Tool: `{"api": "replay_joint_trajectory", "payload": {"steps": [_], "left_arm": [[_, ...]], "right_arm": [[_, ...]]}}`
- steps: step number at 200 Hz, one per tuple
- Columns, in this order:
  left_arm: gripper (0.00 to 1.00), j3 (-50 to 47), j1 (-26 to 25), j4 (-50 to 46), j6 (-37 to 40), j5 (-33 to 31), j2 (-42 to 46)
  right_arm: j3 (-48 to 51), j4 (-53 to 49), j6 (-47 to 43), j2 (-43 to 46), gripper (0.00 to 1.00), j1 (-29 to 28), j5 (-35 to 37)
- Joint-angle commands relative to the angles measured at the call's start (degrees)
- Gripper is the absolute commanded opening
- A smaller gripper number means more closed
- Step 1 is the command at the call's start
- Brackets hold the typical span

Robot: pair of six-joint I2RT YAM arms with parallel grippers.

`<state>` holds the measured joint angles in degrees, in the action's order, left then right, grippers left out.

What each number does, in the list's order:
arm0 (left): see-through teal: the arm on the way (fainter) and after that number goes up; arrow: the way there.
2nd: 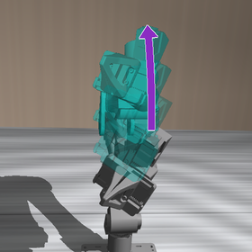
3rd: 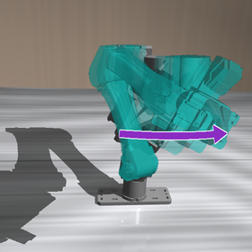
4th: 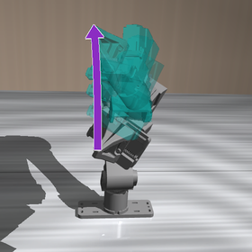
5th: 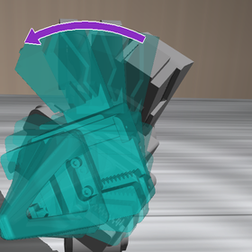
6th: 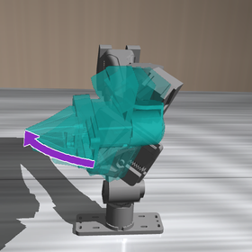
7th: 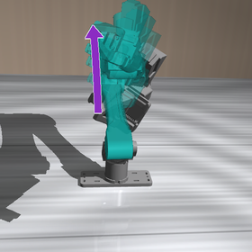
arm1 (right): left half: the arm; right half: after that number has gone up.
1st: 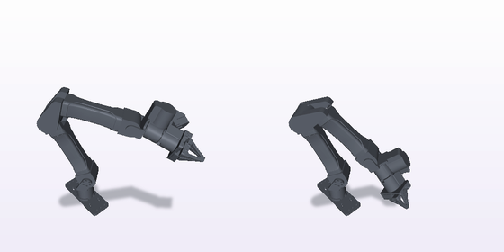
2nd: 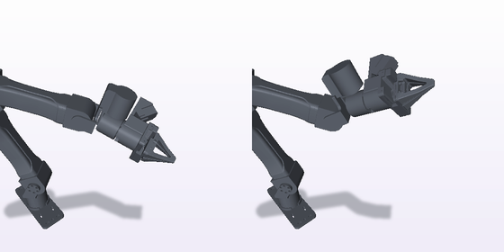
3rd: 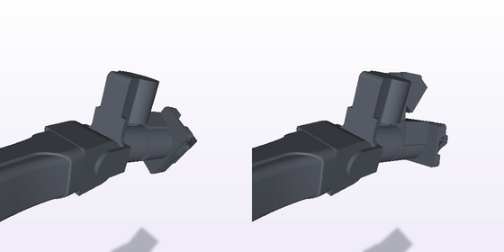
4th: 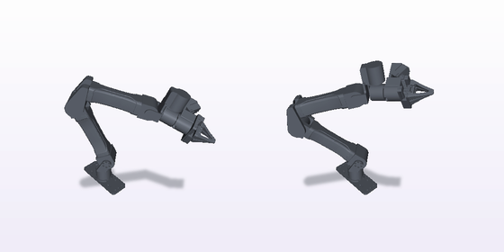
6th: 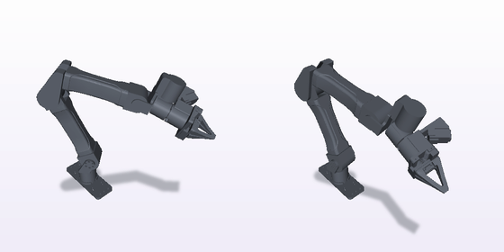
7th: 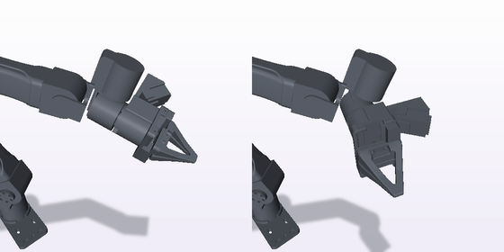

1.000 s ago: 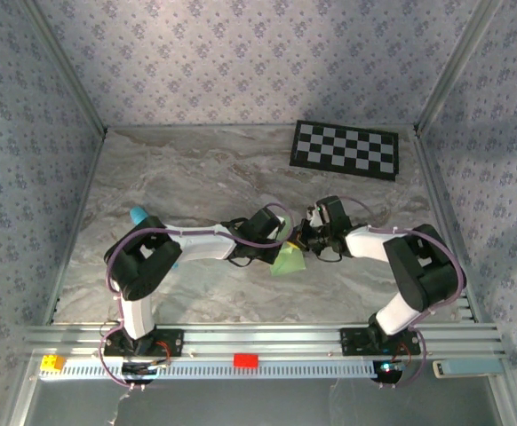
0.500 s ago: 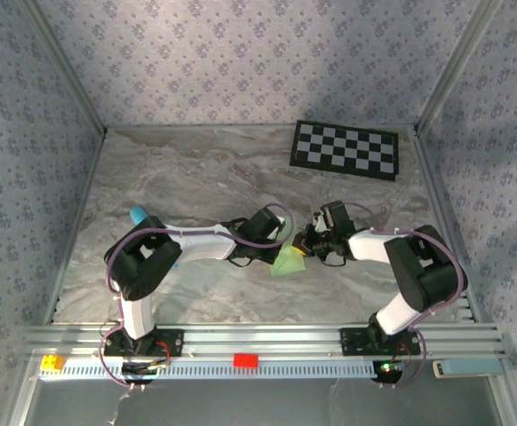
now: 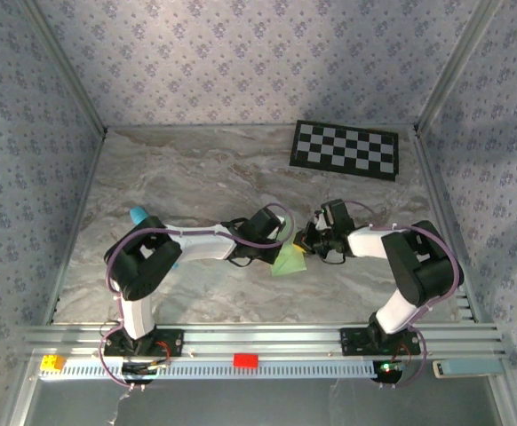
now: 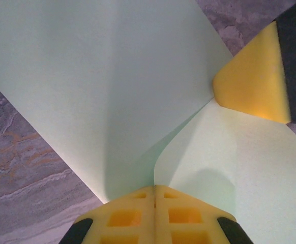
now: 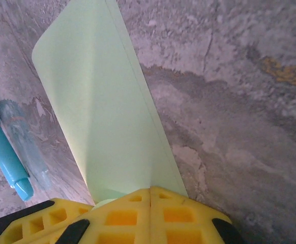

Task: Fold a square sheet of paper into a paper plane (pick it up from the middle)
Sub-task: Fold the triangle a second time at the center of the table.

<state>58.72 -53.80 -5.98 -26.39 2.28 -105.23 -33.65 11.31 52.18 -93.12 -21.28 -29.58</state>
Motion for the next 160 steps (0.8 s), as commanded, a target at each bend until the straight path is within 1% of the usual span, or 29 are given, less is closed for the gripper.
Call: {"api": "replay_joint_trajectory", "payload": {"steps": [1, 43, 61, 74, 85, 102, 116, 160], "left_arm": [[0.00, -0.98, -0.33, -2.83, 0.73, 0.31, -0.68], [0.00, -0.80, -0.34, -2.99, 0.90, 0.33, -0.64], [0.00, -0.96, -0.39, -3.07, 0.90, 0.35, -0.60], [0.00, -0.98, -0.43, -2.89, 0.82, 0.35, -0.42], [0.00, -0.95, -0.51, -2.94, 0.82, 0.38, -0.35], [0.00, -0.84, -0.52, -2.90, 0.82, 0.38, -0.20], [0.00, -0.72, -0.52, -2.81, 0.77, 0.35, -0.24], [0.00, -0.61, -0.69, -2.72, 0.73, 0.44, -0.27]], "right_arm": [[2.85, -0.13, 3.05, 0.58, 0.04, 2.07, 6.39], [2.89, 0.54, 6.34, 5.45, 0.05, 3.06, 6.89], [2.26, -0.56, 4.02, 8.48, 0.05, 2.62, 6.55], [1.68, -2.40, 1.86, 11.12, 0.06, 1.43, 6.82], [1.27, -3.04, 0.43, 12.29, 0.07, 0.50, 5.72], [0.70, -3.17, 0.31, 11.11, 0.07, -0.56, 1.54], [0.63, -2.04, 0.87, 9.21, 0.07, -1.99, -0.46], [0.07, 0.92, 1.69, 4.57, 0.06, -4.54, -1.53]]}}
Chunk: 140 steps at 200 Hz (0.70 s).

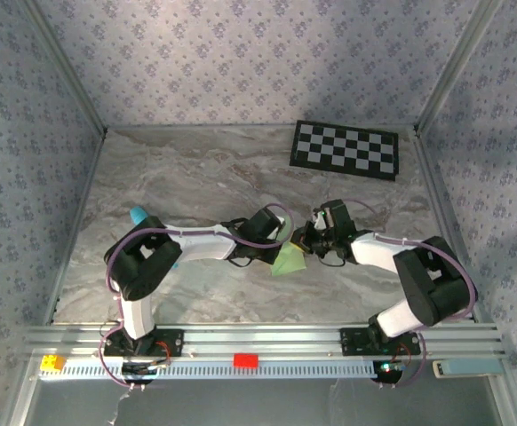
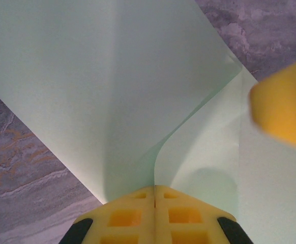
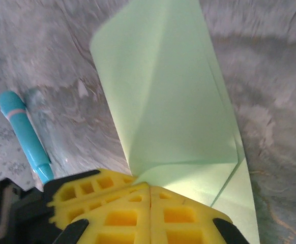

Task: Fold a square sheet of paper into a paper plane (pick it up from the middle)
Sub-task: Fold the triangle a second time at the center of the table.

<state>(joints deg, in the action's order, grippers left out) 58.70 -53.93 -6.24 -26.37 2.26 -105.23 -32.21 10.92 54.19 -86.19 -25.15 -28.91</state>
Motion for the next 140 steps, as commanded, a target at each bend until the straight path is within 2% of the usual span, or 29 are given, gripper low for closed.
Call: {"api": "replay_joint_trajectory", "payload": {"steps": [1, 23, 79, 98, 109, 140], "left_arm": [[0.00, -0.60, -0.56, -2.46, 0.71, 0.46, -0.25], [0.00, -0.51, -0.54, -2.72, 0.89, 0.53, -0.50], [0.00, -0.56, -0.56, -2.69, 0.10, 0.00, 0.62], [0.05, 0.52, -0.56, -4.56, -1.88, -0.70, 1.84], [0.17, 2.38, -0.47, -8.75, -4.20, -2.33, 2.45], [0.29, 2.15, -0.41, -11.17, -9.40, -1.43, 7.34]], "right_arm": [[-1.41, 1.53, -0.32, -2.51, 0.06, -0.68, -2.43], [-1.61, 3.58, 0.06, -5.47, 0.06, -0.94, -3.91], [2.10, -0.40, -2.33, -8.11, 0.03, -0.78, 2.01], [3.03, 0.42, -2.86, -8.92, 0.03, -0.78, 1.67], [3.04, 0.46, -3.17, -9.16, 0.02, -0.76, 1.51], [2.89, 0.45, -3.42, -9.12, 0.02, -0.73, 1.50]]}}
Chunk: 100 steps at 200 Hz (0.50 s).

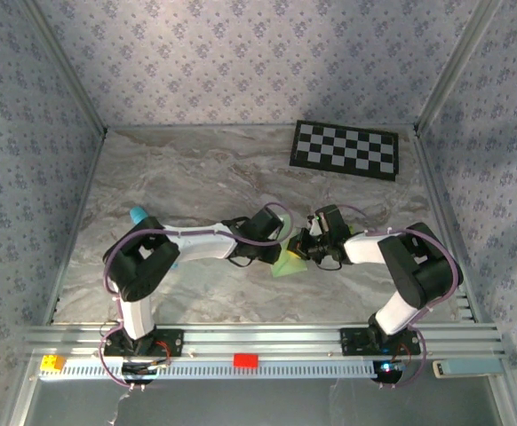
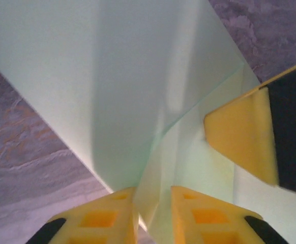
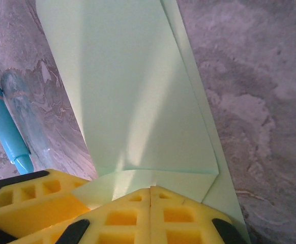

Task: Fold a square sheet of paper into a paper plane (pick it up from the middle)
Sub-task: Fold the triangle a second time at the center of the table.

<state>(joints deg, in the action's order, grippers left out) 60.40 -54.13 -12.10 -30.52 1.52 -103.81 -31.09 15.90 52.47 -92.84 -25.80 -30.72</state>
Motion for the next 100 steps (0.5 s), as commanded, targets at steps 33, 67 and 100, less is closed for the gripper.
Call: {"api": "replay_joint_trajectory", "payload": {"steps": [33, 67, 100], "left_arm": [[0.27, -1.60, -0.19, -3.61, -9.74, 1.54, 11.00], [0.06, -1.60, -0.32, 4.01, -13.95, 12.78, 8.20], [0.00, -0.06, -0.47, 7.51, -16.86, 17.87, 2.83]], "right_arm": [[1.49, -4.51, -1.50, -2.45, 0.02, -0.05, 3.38], [1.30, -4.78, -1.40, -2.22, 0.02, 0.03, 3.47], [1.41, -4.94, -1.25, -2.00, 0.02, 0.01, 3.62]]}}
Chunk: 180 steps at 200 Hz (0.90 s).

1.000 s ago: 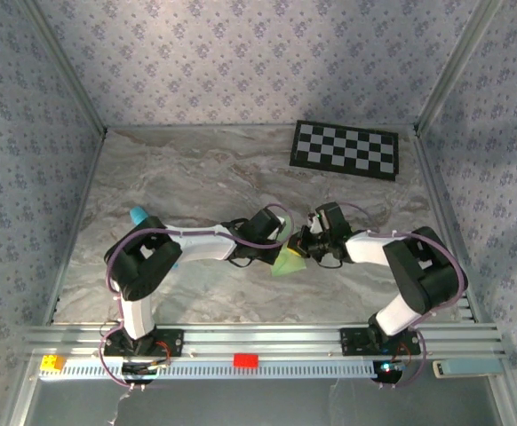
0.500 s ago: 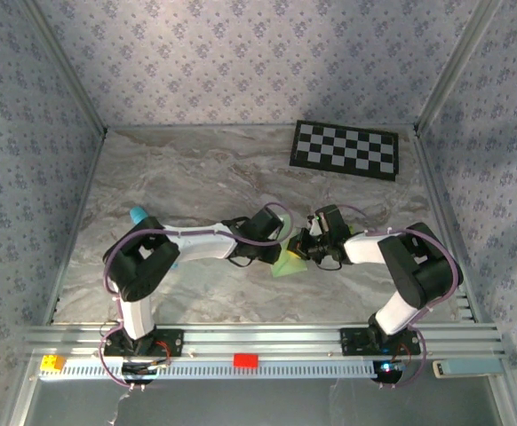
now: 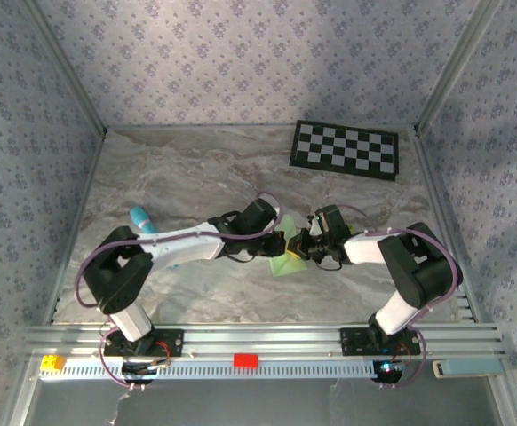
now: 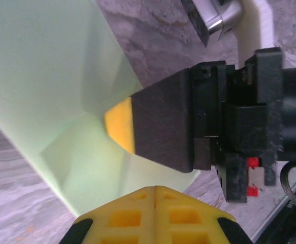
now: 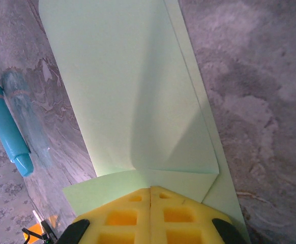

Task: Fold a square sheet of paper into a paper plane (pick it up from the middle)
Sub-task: Fold the triangle a second time at the center of the table.

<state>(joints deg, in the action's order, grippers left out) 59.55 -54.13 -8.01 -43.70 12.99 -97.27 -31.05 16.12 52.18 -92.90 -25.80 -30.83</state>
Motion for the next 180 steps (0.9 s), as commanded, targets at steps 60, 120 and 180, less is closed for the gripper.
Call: {"api": "replay_joint_trajectory", "payload": {"steps": [60, 120, 180], "left_arm": [[0.00, -0.65, -0.54, 7.30, -5.34, 9.11, -6.50], [0.00, 0.48, -0.54, 4.94, -4.04, 8.90, -9.18], [0.00, -2.26, -0.63, 5.82, -4.28, 7.22, -9.87]], "right_arm": [[1.78, -5.75, -1.25, -1.65, 0.02, 0.25, 4.03], [2.13, -5.75, -1.34, -1.65, 0.02, 0.66, 4.02], [2.40, -5.75, -1.55, -2.01, 0.02, 0.75, 4.11]]}}
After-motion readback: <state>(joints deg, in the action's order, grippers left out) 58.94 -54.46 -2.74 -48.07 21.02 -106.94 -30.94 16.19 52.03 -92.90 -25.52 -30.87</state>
